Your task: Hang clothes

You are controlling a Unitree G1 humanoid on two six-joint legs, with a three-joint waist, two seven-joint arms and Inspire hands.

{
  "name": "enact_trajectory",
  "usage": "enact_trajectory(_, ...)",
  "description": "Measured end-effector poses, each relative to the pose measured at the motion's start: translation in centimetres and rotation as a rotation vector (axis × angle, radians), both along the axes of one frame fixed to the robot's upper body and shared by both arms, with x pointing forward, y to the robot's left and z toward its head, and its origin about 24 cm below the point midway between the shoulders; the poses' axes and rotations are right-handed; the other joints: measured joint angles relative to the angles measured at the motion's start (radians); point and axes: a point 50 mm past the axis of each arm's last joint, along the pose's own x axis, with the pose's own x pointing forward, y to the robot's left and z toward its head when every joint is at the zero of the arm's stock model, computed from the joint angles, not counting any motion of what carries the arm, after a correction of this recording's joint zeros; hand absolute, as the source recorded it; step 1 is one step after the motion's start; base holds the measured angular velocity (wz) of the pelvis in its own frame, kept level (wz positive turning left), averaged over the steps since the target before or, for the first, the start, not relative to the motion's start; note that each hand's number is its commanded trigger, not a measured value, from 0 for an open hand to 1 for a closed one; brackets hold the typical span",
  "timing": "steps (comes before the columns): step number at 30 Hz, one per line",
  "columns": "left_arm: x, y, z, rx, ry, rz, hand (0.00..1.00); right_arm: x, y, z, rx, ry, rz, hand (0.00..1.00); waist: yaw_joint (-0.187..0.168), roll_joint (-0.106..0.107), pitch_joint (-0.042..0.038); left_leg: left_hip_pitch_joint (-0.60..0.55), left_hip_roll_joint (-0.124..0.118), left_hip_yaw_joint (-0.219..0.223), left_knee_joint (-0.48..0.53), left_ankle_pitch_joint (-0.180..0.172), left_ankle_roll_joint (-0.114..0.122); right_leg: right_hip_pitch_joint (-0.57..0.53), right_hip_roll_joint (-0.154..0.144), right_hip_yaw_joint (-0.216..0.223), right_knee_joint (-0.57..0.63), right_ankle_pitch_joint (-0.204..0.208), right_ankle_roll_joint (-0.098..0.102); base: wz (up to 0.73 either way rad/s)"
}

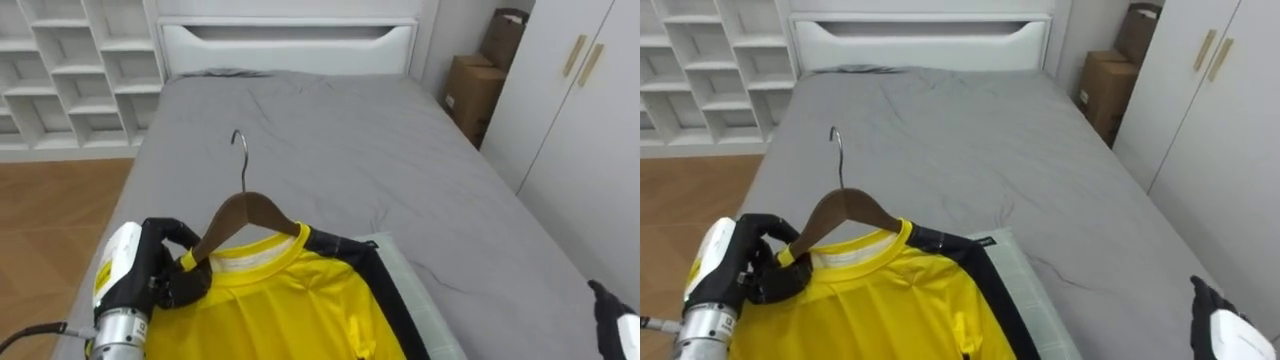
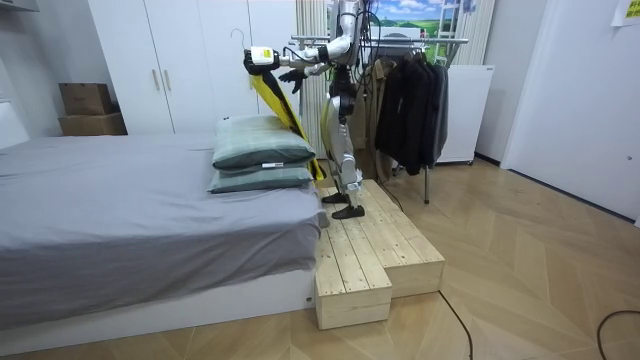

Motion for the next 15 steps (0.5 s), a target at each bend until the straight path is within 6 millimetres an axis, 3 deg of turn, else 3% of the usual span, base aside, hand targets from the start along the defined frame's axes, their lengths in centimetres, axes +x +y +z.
enact_trajectory(7, 0.2, -0.5, 0.4, -0.01, 0.005, -0.054, 1.0, 1.7, 2.4, 2.8, -0.057, -0.102, 0.184, 0.0, 0.029, 0.001, 0.0005, 0.03, 0.001, 0.001, 0.001, 0.0, 0.0, 0.026, -0.001, 0.001, -0.002, 0.001, -0.001, 0.0)
enact_trajectory(11, 0.2, -0.8, 0.7, -0.012, -0.009, -0.077, 1.0, 2.3, 2.8, 3.9, -0.084, -0.119, 0.248, 0.0, 0.043, 0.001, 0.0066, 0.034, 0.001, 0.0, -0.006, 0.0, 0.0, 0.032, 0.0, 0.0, -0.002, 0.001, -0.001, 0.0)
enact_trajectory(13, 0.3, -0.9, 1.0, -0.013, -0.019, -0.084, 1.0, 2.7, 3.1, 4.5, -0.102, -0.137, 0.277, 0.0, 0.047, -0.003, 0.0141, 0.032, 0.002, -0.002, -0.006, 0.0, 0.0, 0.032, 0.001, -0.001, -0.003, 0.001, -0.001, 0.02)
enact_trajectory(15, 0.3, -1.1, 1.3, -0.015, -0.032, -0.096, 1.0, 3.1, 3.3, 5.0, -0.114, -0.146, 0.292, 0.0, 0.052, -0.004, 0.0152, 0.028, 0.002, -0.002, -0.006, -0.001, -0.001, 0.028, 0.001, -0.001, -0.003, 0.001, -0.001, 0.0)
